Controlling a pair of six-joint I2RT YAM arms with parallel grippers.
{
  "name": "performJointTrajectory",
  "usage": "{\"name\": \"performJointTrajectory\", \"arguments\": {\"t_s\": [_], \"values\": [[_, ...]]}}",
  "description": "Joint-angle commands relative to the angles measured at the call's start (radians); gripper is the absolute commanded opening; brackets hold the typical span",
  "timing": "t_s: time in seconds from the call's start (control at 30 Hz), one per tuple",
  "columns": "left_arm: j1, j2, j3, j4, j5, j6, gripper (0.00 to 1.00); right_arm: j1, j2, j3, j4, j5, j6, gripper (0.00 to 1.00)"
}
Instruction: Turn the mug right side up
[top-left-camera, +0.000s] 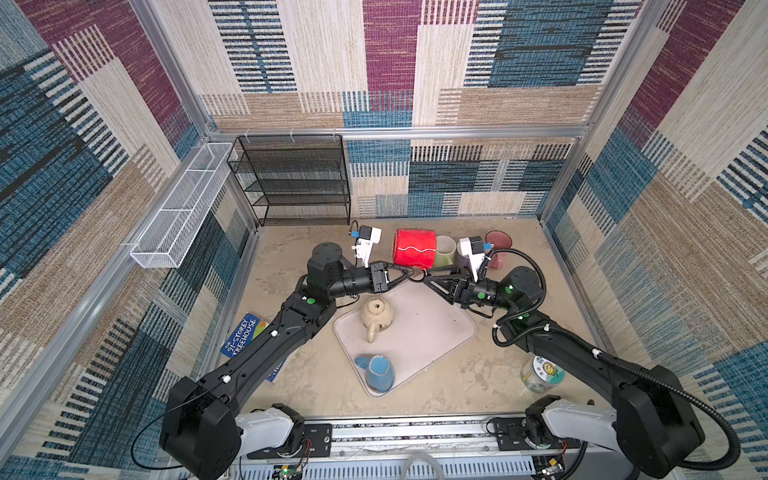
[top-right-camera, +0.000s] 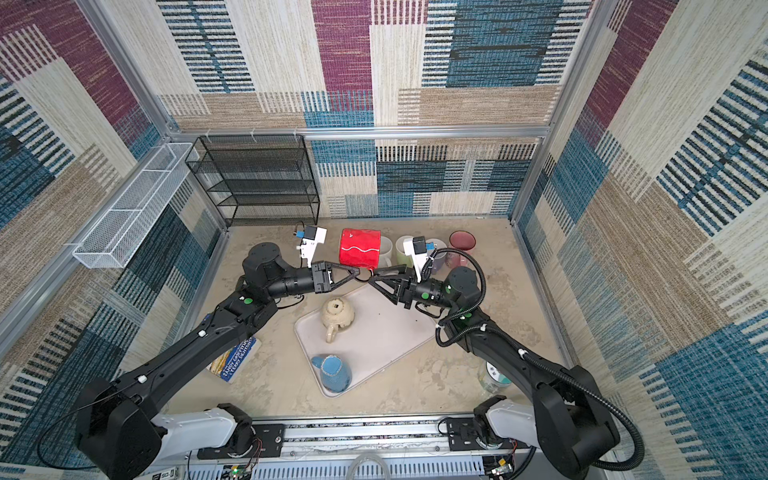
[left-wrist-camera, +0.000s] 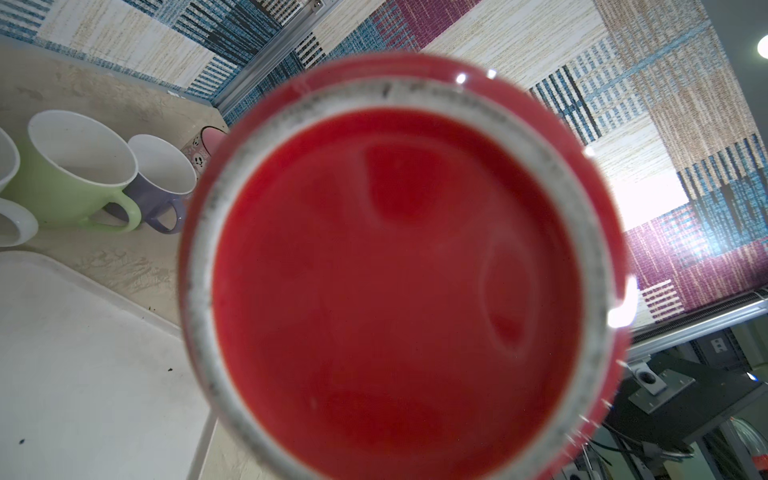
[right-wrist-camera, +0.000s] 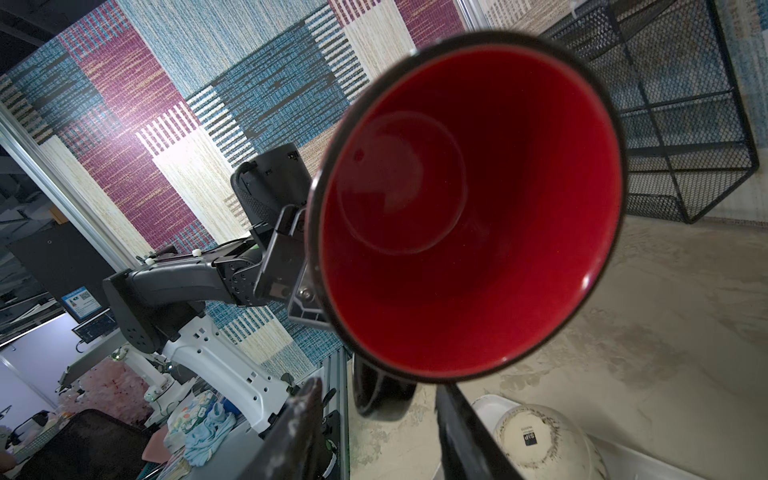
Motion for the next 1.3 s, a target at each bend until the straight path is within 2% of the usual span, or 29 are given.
{"name": "performJointTrajectory", "arguments": {"t_s": [0.0,0.37,0.9,1.0,1.13,1.27], "values": [[-0.001,0.009,0.004,0.146,0.031,-0.029,0.00,0.001,0.017,0.021,0.076,-0.020,0.034,0.44],[-0.002,0.048,-0.006,0.215,0.039,-0.056,0.00,0.001,0.093,0.050,0.198,-0.026,0.110,0.34],[-0.007,0.086,-0.039,0.302,0.040,-0.087,0.00,0.001,0.161,0.082,0.305,-0.012,0.184,0.27],[-0.007,0.085,-0.047,0.305,0.039,-0.087,0.00,0.001,0.170,0.084,0.316,-0.009,0.193,0.20],[-0.008,0.083,-0.050,0.306,0.038,-0.085,0.00,0.001,0.169,0.082,0.316,-0.003,0.193,0.02],[-0.008,0.086,-0.056,0.304,0.041,-0.081,0.02,0.001,0.164,0.073,0.317,0.005,0.194,0.00]]}}
